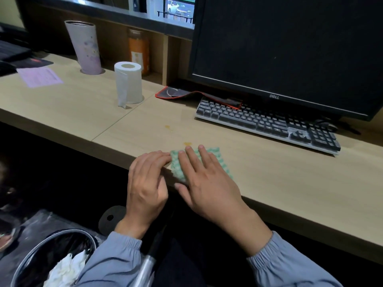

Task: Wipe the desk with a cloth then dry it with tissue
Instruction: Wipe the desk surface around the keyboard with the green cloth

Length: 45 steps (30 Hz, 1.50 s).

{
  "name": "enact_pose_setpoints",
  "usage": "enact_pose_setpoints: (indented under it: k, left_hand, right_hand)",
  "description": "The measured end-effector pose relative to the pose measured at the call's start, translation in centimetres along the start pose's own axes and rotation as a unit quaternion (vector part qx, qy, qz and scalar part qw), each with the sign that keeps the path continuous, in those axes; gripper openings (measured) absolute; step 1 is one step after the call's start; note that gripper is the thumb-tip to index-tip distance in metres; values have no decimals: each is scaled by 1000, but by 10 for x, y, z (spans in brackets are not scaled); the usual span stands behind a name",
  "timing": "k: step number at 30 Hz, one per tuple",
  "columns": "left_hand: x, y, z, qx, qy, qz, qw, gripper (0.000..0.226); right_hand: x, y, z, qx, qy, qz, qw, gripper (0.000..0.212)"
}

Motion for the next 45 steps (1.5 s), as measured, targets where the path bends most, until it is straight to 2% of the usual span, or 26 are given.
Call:
enact_pose_setpoints:
  k: [4,9,12,18,23,35,39,45]
  left_hand:
    - [-1,-3,14,15,17,-22,999,48]
    - [-7,-3,21,-9,57,-47,997,47]
    - [-13,-3,21,1,77,-70,995,53]
    - [-15,-6,23,-17,75,-73,994,57]
    - [-13,-5,22,-24,89,-69,993,50]
    - [-15,-6,23,-21,80,-69,994,55]
    - [-17,-6,24,-19,74,-74,994,59]
    - [-22,-6,23,-23,74,-96,992,52]
  right_hand:
    - [8,12,2,4,55,33,998,80]
    - [4,-5,3,17,32,-38,999,65]
    - [3,-3,2,26,62,-33,997,61]
    - [12,25,-7,4,154,97,983,62]
    - [6,52,-22,-2,162,152,975,63]
    - [-12,100,-83,-88,155,162,971,65]
    - [-13,113,-84,-107,155,149,971,65]
    - [-15,131,-69,-125,161,143,969,66]
Point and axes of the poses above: each hand's wrist, its own y-axis towards the middle knuckle, its own x-axis out of the back of the hand, z = x × y, the point moved 5 cm from there along y, towards the middle knuckle, and after that the axes turned 2 degrees about -x, right-handed, at the moved point
